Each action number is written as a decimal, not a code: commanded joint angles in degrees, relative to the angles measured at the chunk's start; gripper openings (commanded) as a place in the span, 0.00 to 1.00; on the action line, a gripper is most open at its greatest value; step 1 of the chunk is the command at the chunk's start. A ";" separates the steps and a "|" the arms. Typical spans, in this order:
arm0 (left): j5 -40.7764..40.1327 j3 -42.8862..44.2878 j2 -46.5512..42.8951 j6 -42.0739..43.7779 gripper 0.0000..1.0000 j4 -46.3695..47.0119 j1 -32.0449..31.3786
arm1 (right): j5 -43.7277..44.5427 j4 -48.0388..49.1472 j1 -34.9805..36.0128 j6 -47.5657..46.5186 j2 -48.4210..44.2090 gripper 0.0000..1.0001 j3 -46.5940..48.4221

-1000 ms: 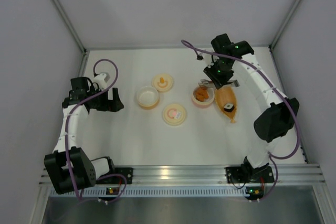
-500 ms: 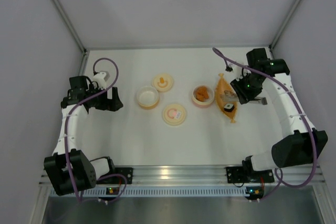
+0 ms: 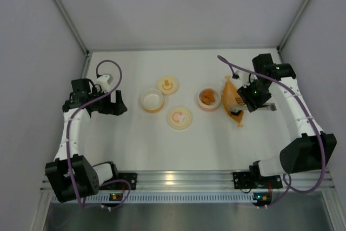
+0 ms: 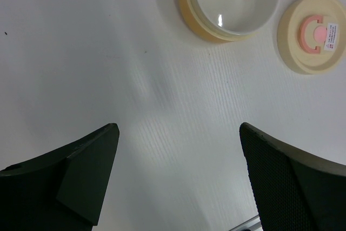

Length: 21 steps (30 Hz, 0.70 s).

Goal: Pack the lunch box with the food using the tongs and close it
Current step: Pick up the fake food from the plate.

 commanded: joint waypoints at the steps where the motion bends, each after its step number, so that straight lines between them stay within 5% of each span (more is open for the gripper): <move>1: 0.95 1.18 -1.74 1.28 0.98 0.46 0.08 | 1.12 -9.93 -0.37 -1.38 1.09 0.45 1.59; 21: 0.77 0.65 -1.12 0.84 0.98 1.42 0.08 | 3.83 -9.93 -0.28 -2.52 7.33 0.48 3.52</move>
